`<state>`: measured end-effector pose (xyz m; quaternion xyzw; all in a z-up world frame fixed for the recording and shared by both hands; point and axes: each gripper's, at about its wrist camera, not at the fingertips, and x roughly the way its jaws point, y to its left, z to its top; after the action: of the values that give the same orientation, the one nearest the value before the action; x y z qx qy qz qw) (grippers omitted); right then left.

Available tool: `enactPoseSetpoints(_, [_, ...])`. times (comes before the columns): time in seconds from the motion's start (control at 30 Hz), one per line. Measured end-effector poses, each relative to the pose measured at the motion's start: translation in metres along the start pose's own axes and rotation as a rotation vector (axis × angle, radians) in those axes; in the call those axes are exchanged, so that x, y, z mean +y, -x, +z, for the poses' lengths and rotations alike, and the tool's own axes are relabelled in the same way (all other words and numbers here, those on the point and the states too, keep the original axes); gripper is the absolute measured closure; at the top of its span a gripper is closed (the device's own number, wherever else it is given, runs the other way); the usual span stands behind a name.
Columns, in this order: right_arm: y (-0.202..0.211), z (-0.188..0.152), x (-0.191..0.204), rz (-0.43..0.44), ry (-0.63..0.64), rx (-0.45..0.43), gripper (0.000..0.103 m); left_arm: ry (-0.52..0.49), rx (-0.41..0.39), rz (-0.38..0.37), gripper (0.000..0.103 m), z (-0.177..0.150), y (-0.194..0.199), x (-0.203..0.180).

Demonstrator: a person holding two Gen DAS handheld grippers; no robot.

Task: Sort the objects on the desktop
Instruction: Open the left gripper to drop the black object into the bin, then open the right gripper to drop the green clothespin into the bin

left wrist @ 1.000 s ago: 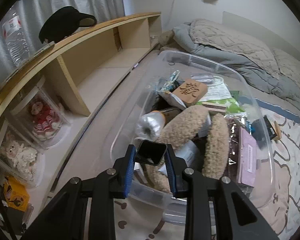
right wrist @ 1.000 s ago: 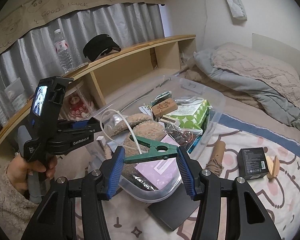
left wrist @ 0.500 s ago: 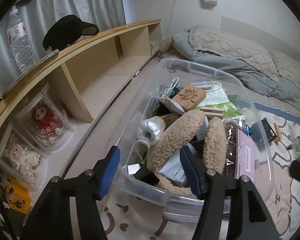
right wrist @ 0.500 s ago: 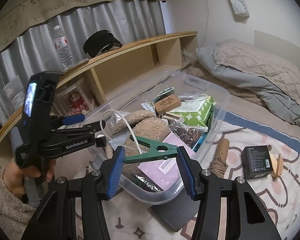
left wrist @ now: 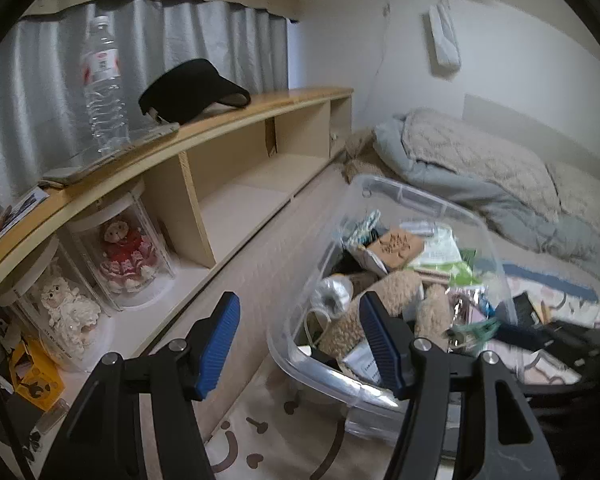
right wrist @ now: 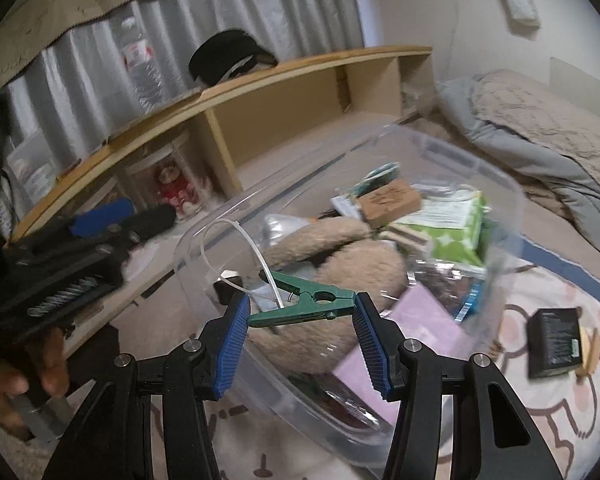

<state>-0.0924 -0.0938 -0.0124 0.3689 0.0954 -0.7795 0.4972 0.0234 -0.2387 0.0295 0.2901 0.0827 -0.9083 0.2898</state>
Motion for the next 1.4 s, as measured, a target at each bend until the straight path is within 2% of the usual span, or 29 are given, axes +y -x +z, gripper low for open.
enactPoseSetpoints(0.17, [-0.020, 0.004, 0.012, 0.016, -0.014, 0.050, 0.049, 0.042, -0.006, 0.004, 0.041, 0.002, -0.002, 0.013])
enactPoseSetpoints(0.3, [-0.030, 0.008, 0.019, 0.003, 0.020, 0.096, 0.049, 0.050, 0.008, 0.008, 0.041, 0.000, -0.006, 0.018])
enactPoseSetpoints(0.57, [-0.036, 0.016, 0.023, 0.019, -0.013, 0.099, 0.049, 0.081, -0.001, 0.015, 0.041, 0.002, -0.006, 0.028])
enactPoseSetpoints(0.6, [-0.036, 0.016, 0.024, 0.016, -0.017, 0.097, 0.047, 0.083, 0.000, 0.017, 0.041, 0.002, -0.006, 0.028])
enactPoseSetpoints(0.63, [-0.036, 0.016, 0.024, 0.009, -0.020, 0.094, 0.040, 0.083, 0.000, 0.018, 0.041, 0.002, -0.006, 0.029])
enactPoseSetpoints(0.67, [-0.036, 0.016, 0.025, 0.001, -0.018, 0.087, 0.020, 0.083, 0.000, 0.019, 0.041, 0.002, -0.006, 0.028])
enactPoseSetpoints(0.7, [-0.035, 0.016, 0.027, -0.004, -0.010, 0.076, 0.011, 0.082, 0.000, 0.020, 0.041, 0.001, -0.006, 0.028])
enactPoseSetpoints(1.07, [-0.024, 0.015, 0.034, -0.023, 0.040, 0.047, 0.011, 0.066, 0.004, 0.018, 0.041, 0.001, -0.007, 0.025])
enactPoseSetpoints(1.4, [-0.008, 0.014, 0.019, -0.037, 0.031, 0.000, 0.011, 0.049, 0.008, 0.014, 0.041, 0.000, -0.008, 0.018])
